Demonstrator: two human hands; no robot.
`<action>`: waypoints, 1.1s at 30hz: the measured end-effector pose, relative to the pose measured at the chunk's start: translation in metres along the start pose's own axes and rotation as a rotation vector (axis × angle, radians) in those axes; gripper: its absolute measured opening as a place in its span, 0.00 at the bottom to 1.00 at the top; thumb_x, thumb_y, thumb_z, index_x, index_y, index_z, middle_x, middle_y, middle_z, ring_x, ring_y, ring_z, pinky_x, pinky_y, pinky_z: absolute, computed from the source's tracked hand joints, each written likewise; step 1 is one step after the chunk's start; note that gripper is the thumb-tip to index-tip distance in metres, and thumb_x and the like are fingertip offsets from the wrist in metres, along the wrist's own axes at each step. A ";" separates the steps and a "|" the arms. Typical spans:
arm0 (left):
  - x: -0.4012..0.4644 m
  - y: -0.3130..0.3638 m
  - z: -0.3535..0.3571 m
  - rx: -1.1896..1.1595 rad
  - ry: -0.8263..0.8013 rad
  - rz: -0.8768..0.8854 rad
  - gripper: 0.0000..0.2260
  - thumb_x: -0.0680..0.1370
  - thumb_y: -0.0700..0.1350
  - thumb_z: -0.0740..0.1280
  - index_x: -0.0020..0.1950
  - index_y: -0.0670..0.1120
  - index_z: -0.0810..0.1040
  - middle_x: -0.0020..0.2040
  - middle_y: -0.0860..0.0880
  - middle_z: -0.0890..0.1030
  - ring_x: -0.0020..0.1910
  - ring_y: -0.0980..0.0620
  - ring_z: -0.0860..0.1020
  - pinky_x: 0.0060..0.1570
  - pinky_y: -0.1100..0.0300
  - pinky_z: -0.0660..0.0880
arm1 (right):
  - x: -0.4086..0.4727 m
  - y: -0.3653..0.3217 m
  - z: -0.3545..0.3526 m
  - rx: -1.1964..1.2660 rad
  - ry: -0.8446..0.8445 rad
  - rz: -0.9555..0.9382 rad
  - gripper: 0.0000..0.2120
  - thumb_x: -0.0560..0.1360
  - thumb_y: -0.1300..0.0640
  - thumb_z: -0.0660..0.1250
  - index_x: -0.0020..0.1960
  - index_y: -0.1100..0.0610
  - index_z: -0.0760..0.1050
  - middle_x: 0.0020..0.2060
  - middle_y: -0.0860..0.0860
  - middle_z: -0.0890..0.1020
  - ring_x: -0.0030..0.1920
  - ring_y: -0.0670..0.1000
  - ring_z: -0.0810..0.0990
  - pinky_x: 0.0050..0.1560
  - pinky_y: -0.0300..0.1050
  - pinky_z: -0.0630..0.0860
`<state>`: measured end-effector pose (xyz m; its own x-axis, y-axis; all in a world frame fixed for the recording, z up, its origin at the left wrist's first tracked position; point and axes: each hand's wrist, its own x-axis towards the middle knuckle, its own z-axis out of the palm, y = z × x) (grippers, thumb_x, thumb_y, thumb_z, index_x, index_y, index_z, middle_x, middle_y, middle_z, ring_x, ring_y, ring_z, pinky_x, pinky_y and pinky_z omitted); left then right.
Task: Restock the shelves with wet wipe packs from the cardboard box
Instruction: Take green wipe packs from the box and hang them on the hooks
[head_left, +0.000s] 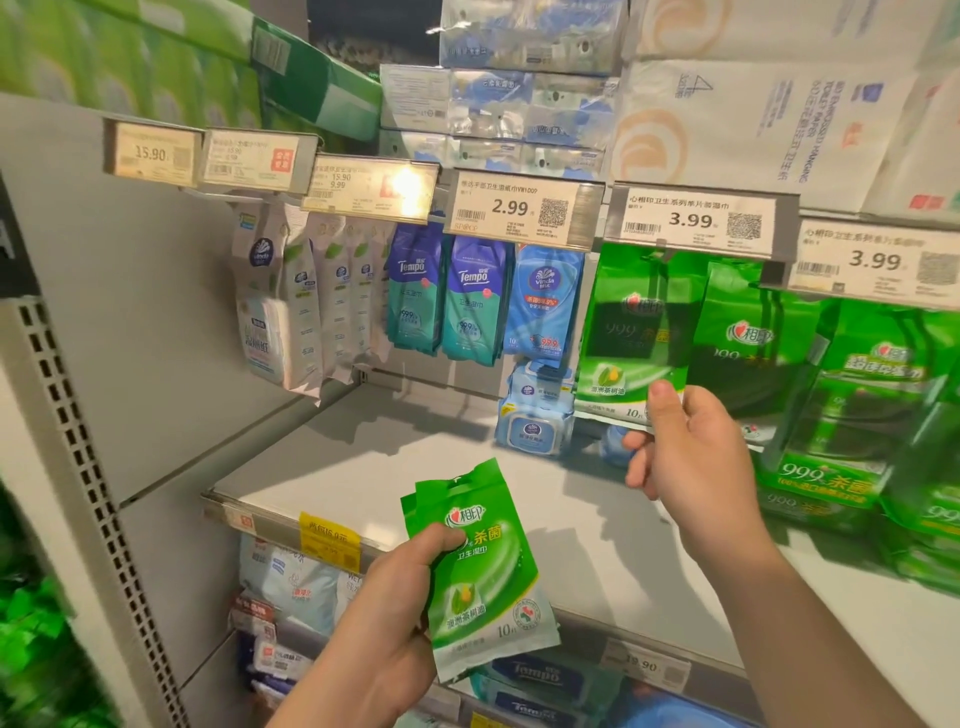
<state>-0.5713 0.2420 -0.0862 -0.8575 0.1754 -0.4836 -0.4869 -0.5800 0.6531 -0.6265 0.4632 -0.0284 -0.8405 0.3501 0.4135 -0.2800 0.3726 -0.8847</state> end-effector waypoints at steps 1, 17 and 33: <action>0.000 0.000 0.000 0.002 0.012 0.002 0.10 0.79 0.39 0.66 0.59 0.38 0.80 0.50 0.34 0.86 0.37 0.39 0.86 0.38 0.44 0.83 | 0.001 0.002 0.000 0.007 -0.007 0.020 0.19 0.84 0.41 0.57 0.46 0.56 0.69 0.32 0.55 0.83 0.27 0.51 0.78 0.36 0.50 0.69; 0.001 -0.015 0.021 0.086 -0.076 0.073 0.12 0.78 0.38 0.69 0.60 0.37 0.79 0.49 0.33 0.86 0.38 0.38 0.86 0.38 0.47 0.83 | -0.048 0.014 -0.016 -0.172 -0.509 0.365 0.32 0.75 0.28 0.59 0.47 0.59 0.76 0.28 0.54 0.81 0.25 0.51 0.76 0.24 0.39 0.64; 0.008 -0.045 0.064 0.224 -0.204 0.135 0.13 0.75 0.37 0.72 0.59 0.39 0.82 0.50 0.36 0.86 0.44 0.38 0.87 0.38 0.51 0.84 | -0.081 0.033 -0.057 -0.130 -0.454 0.477 0.24 0.77 0.40 0.70 0.53 0.62 0.72 0.45 0.68 0.83 0.29 0.59 0.80 0.22 0.43 0.72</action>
<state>-0.5670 0.3207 -0.0822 -0.9214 0.2774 -0.2720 -0.3714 -0.4232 0.8264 -0.5416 0.4957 -0.0783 -0.9780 0.1164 -0.1731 0.2047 0.3772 -0.9032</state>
